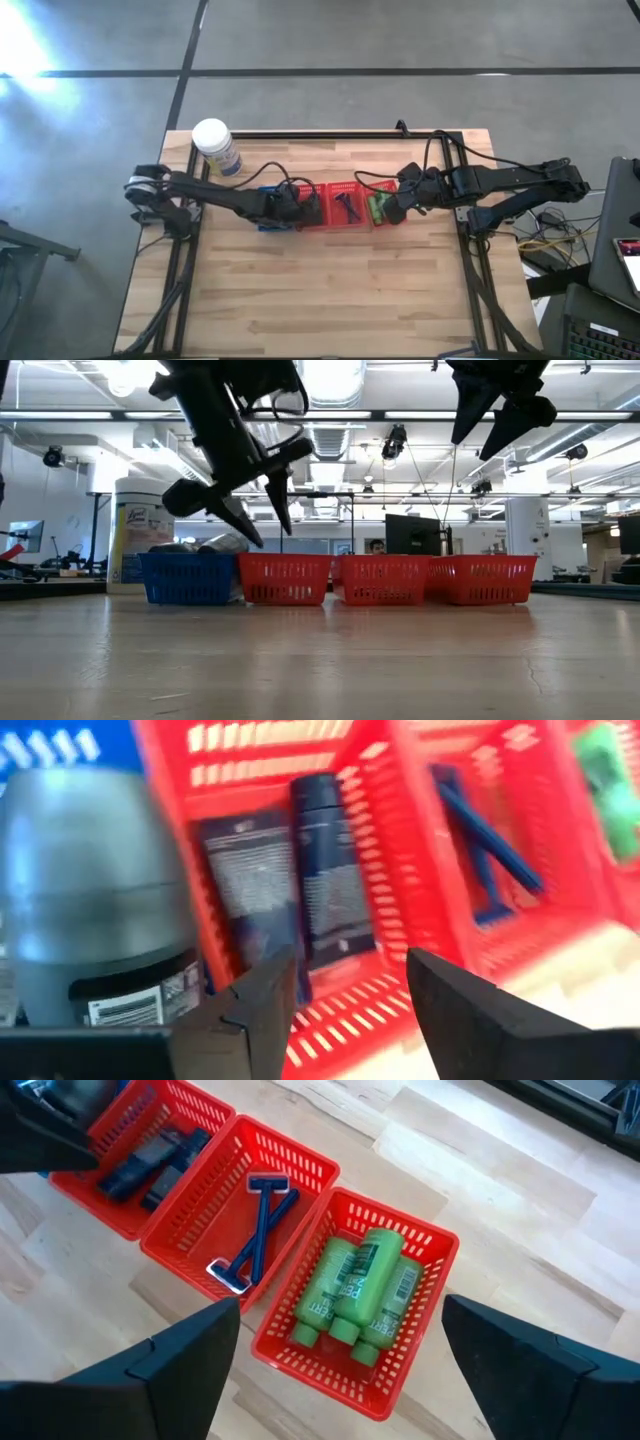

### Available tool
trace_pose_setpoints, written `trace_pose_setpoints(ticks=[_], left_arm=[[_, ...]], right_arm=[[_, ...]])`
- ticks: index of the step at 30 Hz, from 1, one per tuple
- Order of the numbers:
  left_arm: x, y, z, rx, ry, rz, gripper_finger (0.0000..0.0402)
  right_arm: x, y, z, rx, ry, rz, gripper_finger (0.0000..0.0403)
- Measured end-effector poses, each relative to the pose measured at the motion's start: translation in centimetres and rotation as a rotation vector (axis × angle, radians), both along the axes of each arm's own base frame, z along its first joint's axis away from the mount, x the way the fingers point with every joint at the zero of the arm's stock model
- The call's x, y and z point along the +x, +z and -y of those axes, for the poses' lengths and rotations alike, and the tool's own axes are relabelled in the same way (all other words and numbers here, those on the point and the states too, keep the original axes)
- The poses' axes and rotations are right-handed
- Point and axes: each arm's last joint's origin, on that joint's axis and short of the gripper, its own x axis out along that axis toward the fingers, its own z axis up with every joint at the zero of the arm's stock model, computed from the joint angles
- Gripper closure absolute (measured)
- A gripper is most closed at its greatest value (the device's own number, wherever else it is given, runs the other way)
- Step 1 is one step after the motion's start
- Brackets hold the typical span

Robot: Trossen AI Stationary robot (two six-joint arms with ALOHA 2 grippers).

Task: Pick & Place Travel size toiletries
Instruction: Return to home position

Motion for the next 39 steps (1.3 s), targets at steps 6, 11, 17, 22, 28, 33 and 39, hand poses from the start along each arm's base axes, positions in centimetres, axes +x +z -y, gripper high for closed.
trace_pose_setpoints(ticks=[6, 11, 17, 22, 28, 33, 39], left_arm=[[-1.5, 4.2, 0.7, 0.227, -0.399, -0.004, 0.0205], [-4.3, 8.8, 0.9, 0.345, -0.568, 0.116, 0.0204], [-8.8, 10.9, 0.7, 0.392, -0.626, 0.218, 0.0204], [-13.4, 9.5, 0.3, 0.370, -0.583, 0.280, 0.0204], [-18.4, 7.4, -0.2, 0.372, -0.525, 0.364, 0.0204], [-21.0, 6.4, -0.3, 0.367, -0.494, 0.482, 0.0204], [-23.0, 4.2, -0.5, 0.484, -0.552, 0.515, 0.0204]], right_arm=[[0.0, 0.0, 0.0, -0.010, 0.022, -0.010, 0.0049], [0.2, 0.1, -0.1, 0.010, 0.078, -0.002, 0.0062], [1.0, 1.5, -0.1, 0.023, 0.261, 0.141, 0.0084], [0.9, 3.2, 0.9, -0.007, 0.375, 0.293, 0.0104], [-1.3, 4.7, 2.8, -0.219, 0.162, 0.290, 0.0126], [-3.3, 6.0, 3.1, -0.261, 0.080, 0.368, 0.0142], [-4.6, 6.7, 3.1, -0.311, 0.072, 0.388, 0.0160]])
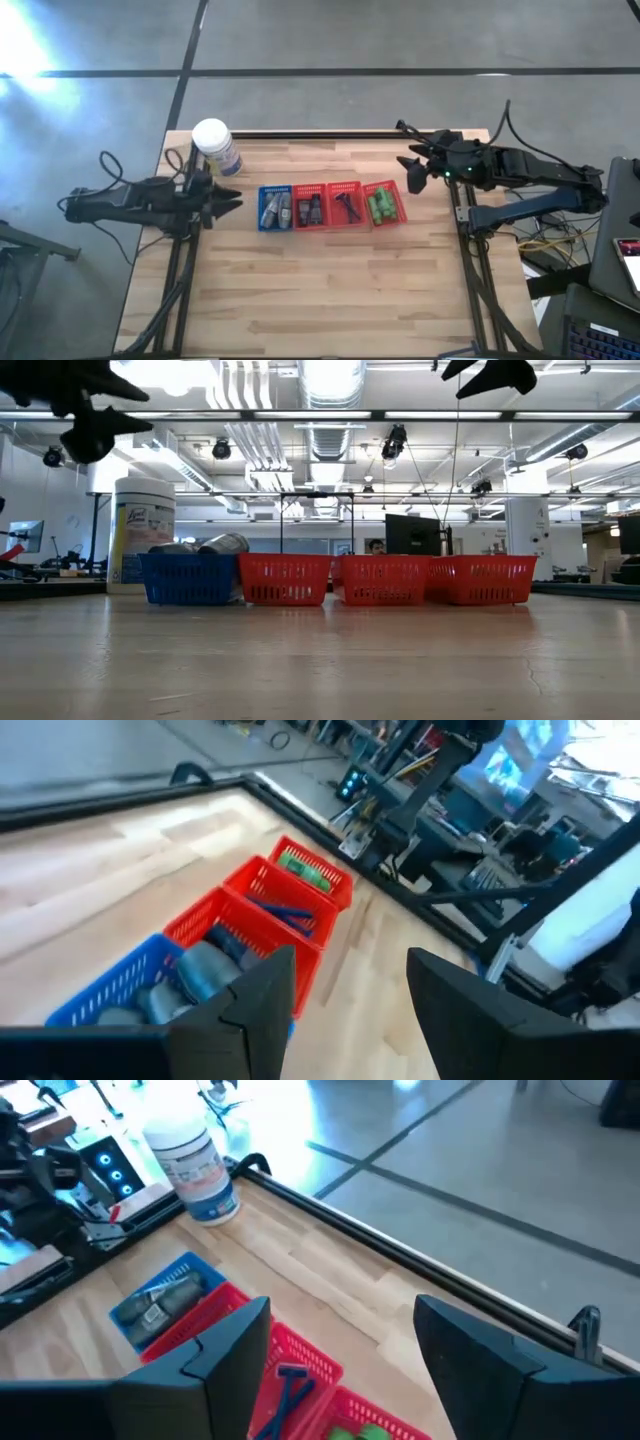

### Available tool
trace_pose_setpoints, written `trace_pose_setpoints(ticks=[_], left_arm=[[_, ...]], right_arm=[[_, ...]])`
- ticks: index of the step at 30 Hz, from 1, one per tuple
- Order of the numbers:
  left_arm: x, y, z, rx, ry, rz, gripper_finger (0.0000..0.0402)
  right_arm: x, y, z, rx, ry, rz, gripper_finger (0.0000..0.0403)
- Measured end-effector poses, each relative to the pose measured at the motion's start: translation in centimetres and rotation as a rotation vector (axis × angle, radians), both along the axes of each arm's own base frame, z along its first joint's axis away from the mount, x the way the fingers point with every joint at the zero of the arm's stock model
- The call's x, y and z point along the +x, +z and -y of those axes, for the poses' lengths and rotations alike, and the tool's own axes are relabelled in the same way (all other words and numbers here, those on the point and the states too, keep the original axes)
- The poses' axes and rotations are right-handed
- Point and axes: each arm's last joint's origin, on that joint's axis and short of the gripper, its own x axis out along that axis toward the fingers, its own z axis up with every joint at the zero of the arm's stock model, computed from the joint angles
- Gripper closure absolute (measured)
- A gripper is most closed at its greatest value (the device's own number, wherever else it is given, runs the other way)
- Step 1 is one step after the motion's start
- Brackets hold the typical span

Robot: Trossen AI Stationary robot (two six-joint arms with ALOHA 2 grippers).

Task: Pick & Place Travel size toiletries
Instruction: Return to home position

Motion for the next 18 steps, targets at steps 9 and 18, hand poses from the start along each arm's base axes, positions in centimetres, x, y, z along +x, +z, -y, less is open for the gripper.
trace_pose_setpoints(ticks=[9, 18], left_arm=[[-1.4, -4.0, -0.1, 0.126, -0.024, 0.230, 0.0204], [0.3, -7.0, 0.0, 0.215, -0.024, 0.344, 0.0204]], right_arm=[[-0.2, -0.8, 0.1, 0.059, -0.116, 0.023, 0.0180], [0.8, -1.7, -0.2, 0.136, -0.009, 0.076, 0.0173]])
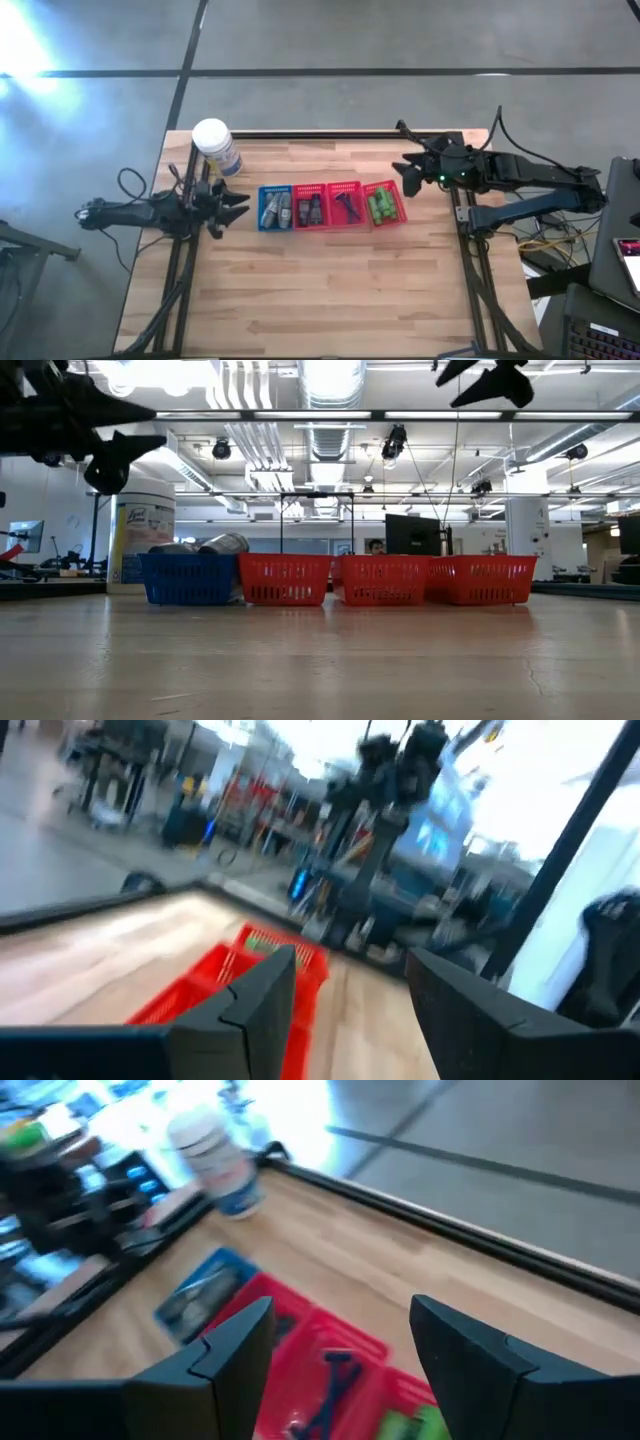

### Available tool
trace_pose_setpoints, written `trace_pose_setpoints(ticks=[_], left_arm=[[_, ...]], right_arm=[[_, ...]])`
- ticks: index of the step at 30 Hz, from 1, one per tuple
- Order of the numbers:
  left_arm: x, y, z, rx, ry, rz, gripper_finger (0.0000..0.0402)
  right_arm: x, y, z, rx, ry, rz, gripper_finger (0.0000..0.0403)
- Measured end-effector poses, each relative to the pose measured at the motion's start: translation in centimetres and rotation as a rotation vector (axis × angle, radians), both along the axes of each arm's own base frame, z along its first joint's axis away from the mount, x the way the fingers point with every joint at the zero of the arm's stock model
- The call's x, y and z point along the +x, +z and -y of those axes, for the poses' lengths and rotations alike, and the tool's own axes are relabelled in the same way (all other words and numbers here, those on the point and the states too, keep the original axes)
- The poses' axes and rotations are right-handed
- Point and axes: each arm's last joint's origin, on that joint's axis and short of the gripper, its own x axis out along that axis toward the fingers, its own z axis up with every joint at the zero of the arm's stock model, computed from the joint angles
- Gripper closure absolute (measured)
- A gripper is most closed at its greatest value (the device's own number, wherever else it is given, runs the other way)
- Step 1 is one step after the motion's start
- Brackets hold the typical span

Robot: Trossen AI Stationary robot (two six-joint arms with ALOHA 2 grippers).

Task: Pick & Place Travel size toiletries
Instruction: Return to home position

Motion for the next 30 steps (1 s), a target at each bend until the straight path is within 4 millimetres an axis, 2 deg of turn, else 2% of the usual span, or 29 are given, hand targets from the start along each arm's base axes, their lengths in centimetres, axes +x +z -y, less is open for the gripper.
trace_pose_setpoints(ticks=[2, 5, 9, 12, 18, 25, 30], left_arm=[[0.1, -0.5, 0.0, -0.005, 0.005, 0.027, 0.0204], [0.2, -1.2, -0.1, -0.012, 0.021, -0.048, 0.0204], [0.2, -1.2, -0.1, -0.009, 0.049, -0.048, 0.0204], [0.1, -1.3, -0.3, -0.019, 0.104, -0.049, 0.0204], [0.1, -1.2, -0.5, -0.020, 0.164, -0.049, 0.0204], [0.1, -1.3, -0.5, -0.019, 0.165, -0.050, 0.0204], [0.1, -1.3, -0.5, -0.019, 0.167, -0.051, 0.0204]], right_arm=[[0.5, -0.1, -0.1, -0.028, 0.055, 0.032, 0.0167], [1.4, -0.2, -0.2, -0.087, 0.130, 0.116, 0.0156], [2.4, -0.4, -0.5, -0.183, 0.288, 0.257, 0.0143], [2.4, -0.7, -0.6, -0.220, 0.418, 0.392, 0.0133], [0.1, -3.6, 0.1, -0.163, 0.413, 0.527, 0.0115], [-3.1, -6.6, -0.2, -0.192, 0.404, 0.636, 0.0093], [-4.8, -9.6, -0.1, -0.163, 0.280, 0.645, 0.0079]])
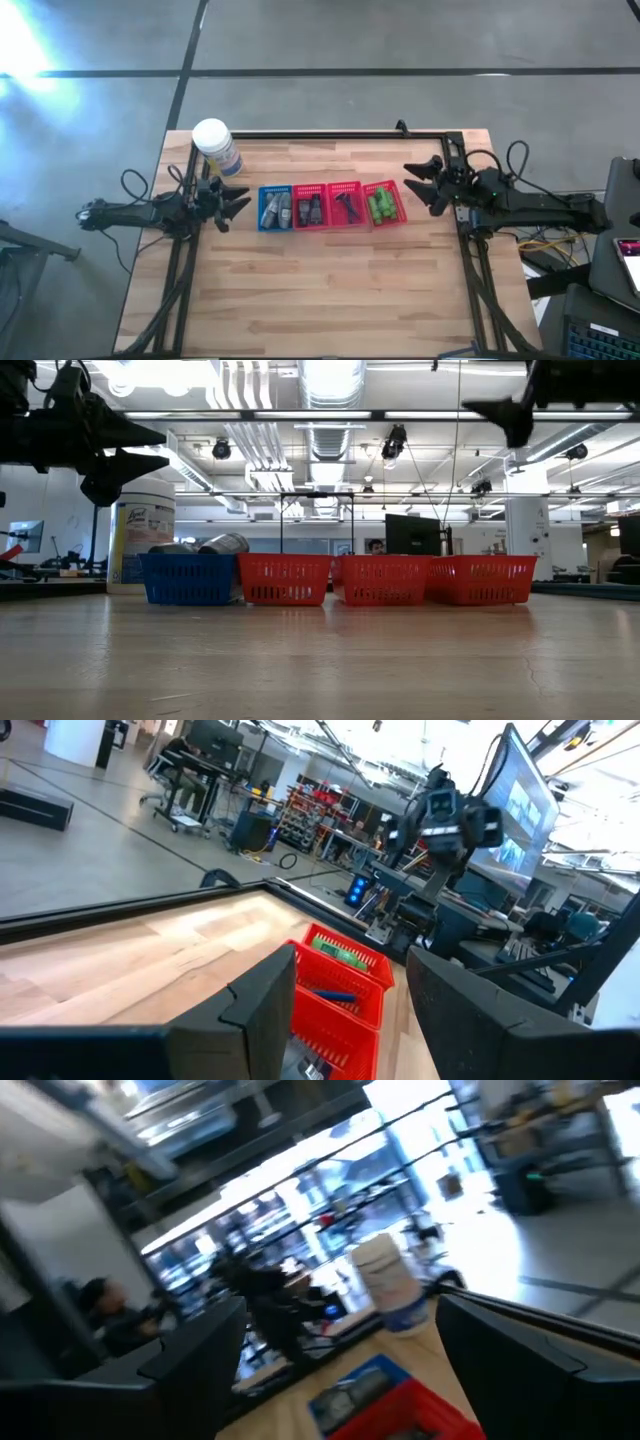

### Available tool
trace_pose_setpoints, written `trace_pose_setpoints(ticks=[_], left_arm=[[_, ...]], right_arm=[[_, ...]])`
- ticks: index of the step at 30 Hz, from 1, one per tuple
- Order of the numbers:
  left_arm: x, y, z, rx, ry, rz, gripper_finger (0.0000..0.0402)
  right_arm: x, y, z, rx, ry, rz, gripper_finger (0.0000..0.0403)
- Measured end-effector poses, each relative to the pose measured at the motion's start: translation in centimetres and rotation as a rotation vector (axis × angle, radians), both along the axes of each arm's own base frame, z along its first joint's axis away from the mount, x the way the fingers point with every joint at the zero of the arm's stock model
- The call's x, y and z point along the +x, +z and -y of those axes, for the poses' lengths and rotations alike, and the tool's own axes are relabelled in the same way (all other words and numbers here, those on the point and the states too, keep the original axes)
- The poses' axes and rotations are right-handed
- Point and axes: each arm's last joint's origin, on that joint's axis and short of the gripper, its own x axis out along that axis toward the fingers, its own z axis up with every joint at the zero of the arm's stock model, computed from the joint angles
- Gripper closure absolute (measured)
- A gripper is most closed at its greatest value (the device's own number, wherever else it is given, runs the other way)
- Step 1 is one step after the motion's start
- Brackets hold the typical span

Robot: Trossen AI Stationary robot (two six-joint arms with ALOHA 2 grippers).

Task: Pick & Place Travel size toiletries
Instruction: Return to home position

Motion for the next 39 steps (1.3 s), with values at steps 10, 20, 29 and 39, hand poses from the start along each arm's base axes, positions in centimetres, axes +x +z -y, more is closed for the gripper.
trace_pose_setpoints(ticks=[10, 20, 29, 39], left_arm=[[0.0, 0.0, 0.0, 0.000, 0.000, 0.000, 0.0204], [0.0, 0.0, 0.0, 0.000, 0.000, 0.000, 0.0204], [0.0, 0.0, 0.0, 0.000, 0.000, 0.000, 0.0204], [0.0, 0.0, 0.0, 0.000, 0.000, 0.000, 0.0204]], right_arm=[[-1.2, -5.9, 0.0, 0.100, -0.047, 0.065, 0.0051], [-1.3, -7.6, 0.0, 0.067, -0.046, 0.034, 0.0049], [-1.2, -8.6, 0.0, 0.083, -0.050, -0.067, 0.0075], [-1.1, -8.7, 0.0, 0.084, -0.051, -0.079, 0.0099]])
